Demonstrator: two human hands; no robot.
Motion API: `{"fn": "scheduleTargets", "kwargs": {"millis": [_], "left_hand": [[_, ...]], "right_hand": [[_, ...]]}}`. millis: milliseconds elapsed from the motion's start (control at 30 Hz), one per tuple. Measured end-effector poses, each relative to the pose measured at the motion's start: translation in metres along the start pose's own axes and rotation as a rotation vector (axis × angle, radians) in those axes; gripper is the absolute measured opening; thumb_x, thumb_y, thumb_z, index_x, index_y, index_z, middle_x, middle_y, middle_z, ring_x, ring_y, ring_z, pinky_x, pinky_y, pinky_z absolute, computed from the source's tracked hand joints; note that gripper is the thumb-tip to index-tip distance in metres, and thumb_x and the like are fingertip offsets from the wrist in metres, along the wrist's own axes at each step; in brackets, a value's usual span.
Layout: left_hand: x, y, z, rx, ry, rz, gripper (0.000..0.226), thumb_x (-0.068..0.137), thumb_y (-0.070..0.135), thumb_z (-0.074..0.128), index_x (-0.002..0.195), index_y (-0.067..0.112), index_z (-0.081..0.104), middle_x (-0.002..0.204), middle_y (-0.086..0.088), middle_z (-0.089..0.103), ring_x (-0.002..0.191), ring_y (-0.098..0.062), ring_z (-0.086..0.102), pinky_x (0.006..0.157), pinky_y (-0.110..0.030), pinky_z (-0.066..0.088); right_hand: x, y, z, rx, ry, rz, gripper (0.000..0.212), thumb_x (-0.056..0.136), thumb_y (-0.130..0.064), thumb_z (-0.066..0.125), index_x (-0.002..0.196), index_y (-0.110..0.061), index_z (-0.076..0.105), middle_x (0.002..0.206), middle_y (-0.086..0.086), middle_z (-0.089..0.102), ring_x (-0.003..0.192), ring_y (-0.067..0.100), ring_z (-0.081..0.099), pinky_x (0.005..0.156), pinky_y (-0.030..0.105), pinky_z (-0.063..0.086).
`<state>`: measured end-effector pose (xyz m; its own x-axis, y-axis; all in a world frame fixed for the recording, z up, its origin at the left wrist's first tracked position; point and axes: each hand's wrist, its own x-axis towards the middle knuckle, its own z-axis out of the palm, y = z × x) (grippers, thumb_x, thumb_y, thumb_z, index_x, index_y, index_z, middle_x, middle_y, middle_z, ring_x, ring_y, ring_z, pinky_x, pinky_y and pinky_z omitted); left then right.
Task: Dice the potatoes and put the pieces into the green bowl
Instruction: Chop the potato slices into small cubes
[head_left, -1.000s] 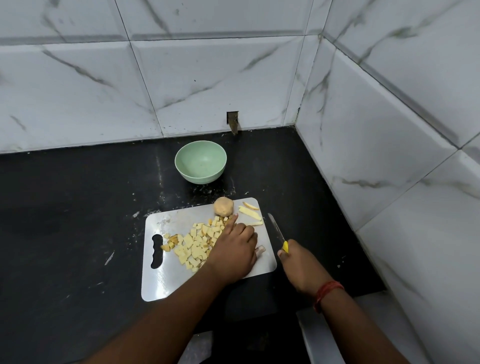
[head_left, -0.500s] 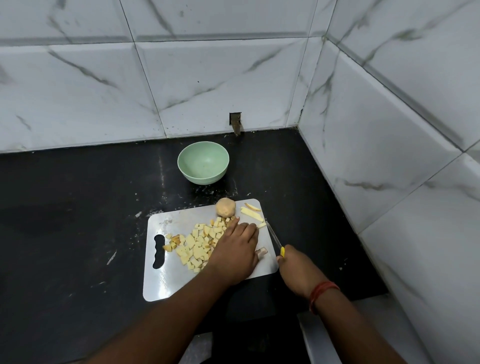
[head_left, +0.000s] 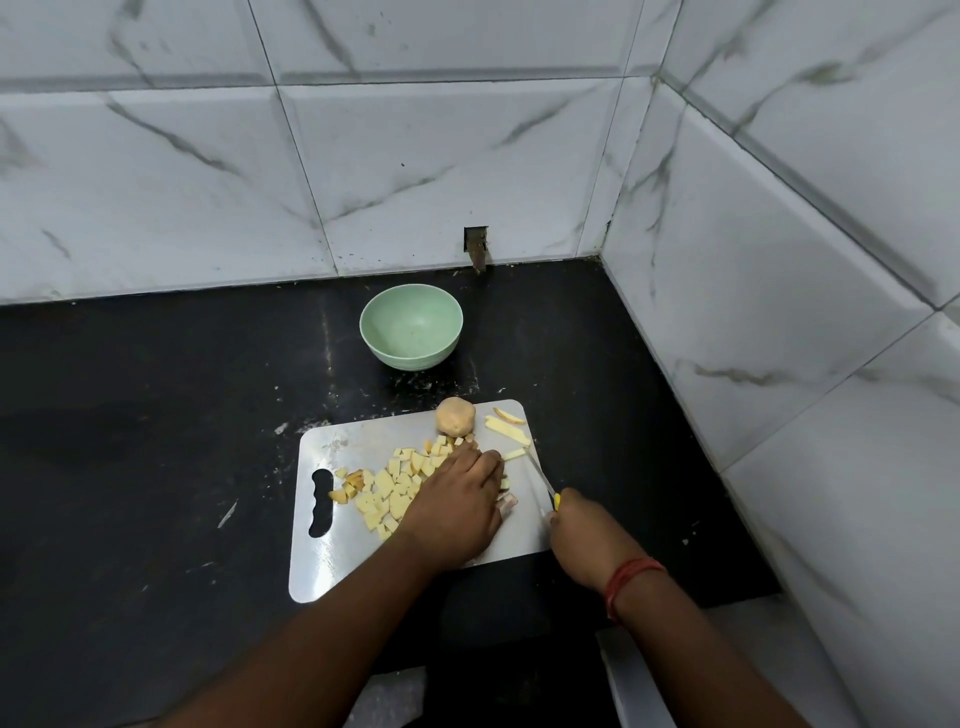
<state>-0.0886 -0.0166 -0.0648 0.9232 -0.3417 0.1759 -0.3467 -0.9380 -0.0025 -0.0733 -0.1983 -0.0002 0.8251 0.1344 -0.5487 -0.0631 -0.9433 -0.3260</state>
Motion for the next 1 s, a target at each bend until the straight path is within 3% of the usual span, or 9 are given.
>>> {"fn": "scheduleTargets", "kwargs": {"millis": [133, 267, 500, 600, 667, 833, 1000], "left_hand": [[0.001, -0.002, 0.002, -0.066, -0.043, -0.019, 0.062, 0.102, 0.048, 0.031, 0.130, 0.005, 0.066, 0.131, -0.005, 0.060, 0.124, -0.028, 0.053, 0.117, -0.041, 0.038], [0.001, -0.002, 0.003, -0.074, -0.039, -0.014, 0.060, 0.103, 0.046, 0.033, 0.130, 0.003, 0.065, 0.130, -0.005, 0.058, 0.121, -0.026, 0.051, 0.116, -0.040, 0.037], [0.001, -0.004, 0.007, -0.075, -0.073, -0.016, 0.059, 0.104, 0.046, 0.034, 0.137, 0.004, 0.060, 0.138, -0.003, 0.054, 0.127, -0.024, 0.046, 0.119, -0.038, 0.033], [0.001, -0.004, 0.008, -0.082, -0.063, -0.021, 0.059, 0.105, 0.046, 0.035, 0.138, 0.004, 0.060, 0.139, -0.003, 0.053, 0.130, -0.024, 0.045, 0.117, -0.039, 0.036], [0.000, -0.002, 0.008, -0.073, -0.021, -0.011, 0.057, 0.104, 0.045, 0.039, 0.133, 0.003, 0.064, 0.135, -0.003, 0.056, 0.125, -0.024, 0.048, 0.115, -0.037, 0.038], [0.000, -0.002, 0.009, -0.043, 0.047, 0.016, 0.053, 0.102, 0.042, 0.043, 0.126, 0.003, 0.069, 0.129, -0.004, 0.060, 0.115, -0.022, 0.050, 0.112, -0.033, 0.039], [0.000, -0.001, 0.009, -0.047, 0.026, 0.011, 0.051, 0.103, 0.042, 0.047, 0.128, 0.003, 0.067, 0.130, -0.003, 0.059, 0.117, -0.022, 0.051, 0.112, -0.034, 0.040]], "right_hand": [[0.005, -0.004, 0.003, -0.016, 0.001, 0.020, 0.040, 0.099, -0.012, 0.037, 0.138, -0.004, 0.038, 0.116, 0.013, 0.060, 0.096, 0.024, 0.060, 0.072, 0.028, 0.041], [0.014, -0.013, 0.008, -0.083, -0.017, 0.064, 0.040, 0.098, -0.007, 0.037, 0.138, -0.002, 0.037, 0.124, 0.017, 0.059, 0.109, 0.028, 0.061, 0.081, 0.030, 0.044], [-0.007, 0.010, 0.010, -0.047, -0.062, 0.008, 0.010, 0.095, -0.006, 0.040, 0.104, -0.009, 0.045, 0.114, 0.020, 0.062, 0.098, 0.032, 0.061, 0.071, 0.027, 0.036], [-0.011, 0.009, 0.003, 0.003, -0.010, -0.026, 0.007, 0.096, -0.009, 0.037, 0.099, -0.010, 0.043, 0.109, 0.019, 0.062, 0.082, 0.026, 0.053, 0.070, 0.027, 0.036], [-0.007, 0.001, 0.002, 0.011, 0.009, -0.041, 0.011, 0.098, -0.012, 0.036, 0.104, -0.009, 0.046, 0.108, 0.016, 0.061, 0.082, 0.024, 0.055, 0.070, 0.028, 0.038], [0.009, -0.017, 0.013, -0.047, -0.018, 0.009, 0.027, 0.096, -0.007, 0.041, 0.122, -0.003, 0.045, 0.118, 0.017, 0.061, 0.103, 0.029, 0.063, 0.077, 0.030, 0.045], [0.002, -0.008, 0.016, -0.080, -0.048, 0.010, 0.025, 0.096, -0.007, 0.041, 0.121, -0.003, 0.045, 0.116, 0.017, 0.061, 0.102, 0.028, 0.063, 0.074, 0.029, 0.044]]}}
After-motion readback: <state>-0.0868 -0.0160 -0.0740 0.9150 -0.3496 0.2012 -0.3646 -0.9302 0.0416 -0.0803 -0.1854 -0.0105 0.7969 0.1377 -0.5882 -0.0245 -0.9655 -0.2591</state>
